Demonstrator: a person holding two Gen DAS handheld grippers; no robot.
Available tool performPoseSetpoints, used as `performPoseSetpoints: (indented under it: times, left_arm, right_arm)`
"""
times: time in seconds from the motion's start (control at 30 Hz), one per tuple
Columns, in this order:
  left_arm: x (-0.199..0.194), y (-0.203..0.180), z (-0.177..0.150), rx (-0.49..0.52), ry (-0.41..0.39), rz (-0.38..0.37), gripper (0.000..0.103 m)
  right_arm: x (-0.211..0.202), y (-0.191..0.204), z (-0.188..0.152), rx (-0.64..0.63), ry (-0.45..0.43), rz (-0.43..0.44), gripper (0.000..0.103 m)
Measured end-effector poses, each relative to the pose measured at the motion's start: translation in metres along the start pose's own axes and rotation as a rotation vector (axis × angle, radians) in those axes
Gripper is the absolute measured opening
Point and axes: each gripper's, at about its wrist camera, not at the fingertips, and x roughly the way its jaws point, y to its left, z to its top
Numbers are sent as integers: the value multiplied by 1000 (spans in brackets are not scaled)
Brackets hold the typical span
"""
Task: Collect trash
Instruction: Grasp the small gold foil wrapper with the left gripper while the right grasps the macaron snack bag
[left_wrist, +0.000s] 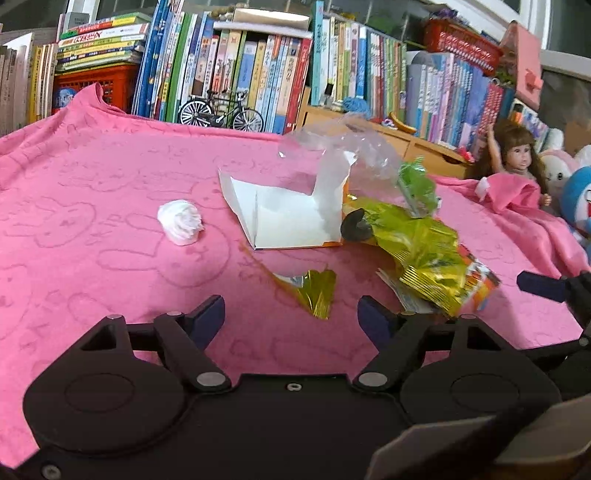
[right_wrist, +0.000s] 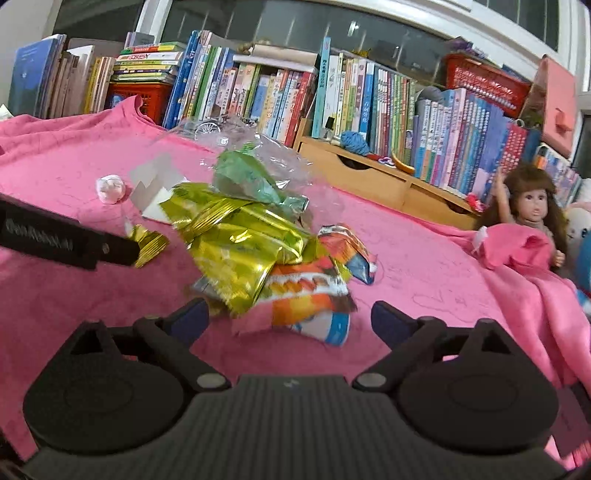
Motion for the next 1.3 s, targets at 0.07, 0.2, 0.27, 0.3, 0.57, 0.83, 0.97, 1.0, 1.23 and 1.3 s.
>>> performPoseSetpoints:
  times: [0.07,0.2,0.27,0.3,0.57,0.83,0.97,1.0,1.23,1.3]
  left_arm:
    - [8,-2,1,-7,3,8,75]
    - [17,-7,3,25,-20,24,59]
    - [18,-9,2,41,-23,39,34]
    - [18,-9,2,46,-15,40,18]
    - [-9,-5,-5,81,-33,-5,12]
    - [-46,-3,-19,110,-69,-27,12]
    - [-58,-1,-23,116,-73,-26,12]
    - [-60,0,-23,117,-72,-27,12]
    - [-67,3,-26,133,-73,-19,13]
    - [-68,4,-28,134,-70,-19,13]
  right_arm:
    - [9,-5,4,7,4,11,102]
    - [26,-13,8,38,26,55,103]
    - [31,-14,8,65,42,71,98]
    - [30,-15,7,84,45,79,91]
    - [-2,-8,-4,118,9,79,57]
    - [-34,-4,-12,134,-17,100,74]
    - [-26,-5,-3,106,-46,61,94]
    - [-21,-5,0,85,-48,60,100]
    - [19,1,10,-10,55,106,103]
    - [20,5,10,4,65,124,103]
